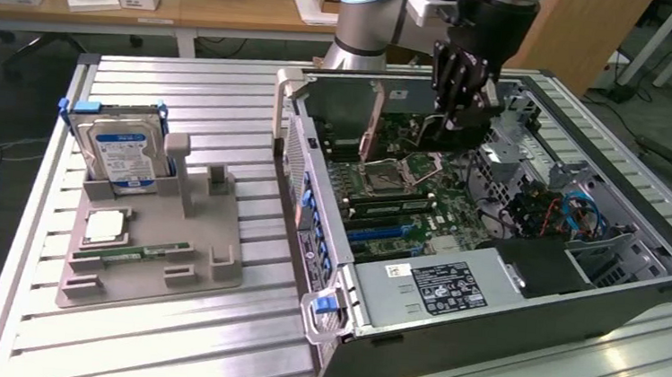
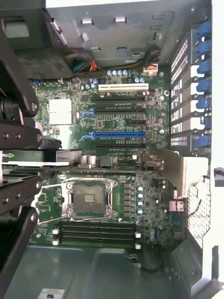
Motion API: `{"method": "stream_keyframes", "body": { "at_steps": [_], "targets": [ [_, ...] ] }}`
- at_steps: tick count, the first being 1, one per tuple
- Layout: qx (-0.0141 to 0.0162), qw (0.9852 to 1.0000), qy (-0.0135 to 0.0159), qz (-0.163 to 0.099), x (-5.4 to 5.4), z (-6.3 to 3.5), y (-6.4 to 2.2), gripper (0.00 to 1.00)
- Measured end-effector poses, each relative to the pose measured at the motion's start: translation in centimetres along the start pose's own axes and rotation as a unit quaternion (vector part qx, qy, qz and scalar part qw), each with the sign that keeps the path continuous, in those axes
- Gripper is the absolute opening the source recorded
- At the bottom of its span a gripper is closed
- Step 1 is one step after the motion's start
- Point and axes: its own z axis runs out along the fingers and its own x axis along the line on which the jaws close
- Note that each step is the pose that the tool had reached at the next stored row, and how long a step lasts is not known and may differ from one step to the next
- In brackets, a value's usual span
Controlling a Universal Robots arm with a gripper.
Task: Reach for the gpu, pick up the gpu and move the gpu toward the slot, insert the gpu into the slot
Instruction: 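Insert the gpu into the slot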
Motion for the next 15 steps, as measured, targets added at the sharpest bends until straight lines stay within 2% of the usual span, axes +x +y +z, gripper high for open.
{"method": "stream_keyframes", "body": {
  "at_steps": [5, 10, 15],
  "targets": [
    [-0.0001, 1.0, -0.0002, -0.003, 0.9, 0.03, 0.36, 0.26],
    [0.0, 1.0, 0.0, -0.003, 1.1, 0.29, 1.99, 0.26],
    [0.0, 1.0, -0.0003, -0.005, 2.1, 0.55, 2.31, 0.26]
  ]
}}
